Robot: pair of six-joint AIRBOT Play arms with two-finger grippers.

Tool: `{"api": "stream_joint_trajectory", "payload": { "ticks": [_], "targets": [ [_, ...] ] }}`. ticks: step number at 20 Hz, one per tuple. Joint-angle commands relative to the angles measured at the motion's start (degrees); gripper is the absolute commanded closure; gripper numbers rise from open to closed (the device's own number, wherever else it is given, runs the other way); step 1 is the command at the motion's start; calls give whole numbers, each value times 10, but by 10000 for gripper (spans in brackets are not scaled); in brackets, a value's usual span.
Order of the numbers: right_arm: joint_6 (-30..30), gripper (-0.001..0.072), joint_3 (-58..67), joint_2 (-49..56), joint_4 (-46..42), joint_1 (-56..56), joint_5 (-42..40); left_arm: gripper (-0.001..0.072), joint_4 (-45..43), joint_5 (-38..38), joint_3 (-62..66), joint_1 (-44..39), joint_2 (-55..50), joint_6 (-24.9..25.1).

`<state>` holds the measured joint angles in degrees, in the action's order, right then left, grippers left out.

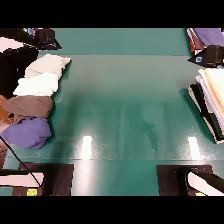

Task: Fold the shirts.

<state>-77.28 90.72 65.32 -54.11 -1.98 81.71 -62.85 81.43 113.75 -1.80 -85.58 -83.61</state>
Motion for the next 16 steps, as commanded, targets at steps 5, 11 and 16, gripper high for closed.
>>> {"api": "stream_joint_trajectory", "payload": {
  "ticks": [5, 11, 16],
  "targets": [
    [0, 693, 1, 0, 0, 0, -6, 680, 0, 0, 0, 0, 0, 0],
    [0, 693, 1, 0, 0, 0, -7, 680, 0, 0, 0, 0, 0, 0],
    [0, 693, 1, 0, 0, 0, -8, 680, 3, -43, 0, 0, 0, -2]
  ]
}}
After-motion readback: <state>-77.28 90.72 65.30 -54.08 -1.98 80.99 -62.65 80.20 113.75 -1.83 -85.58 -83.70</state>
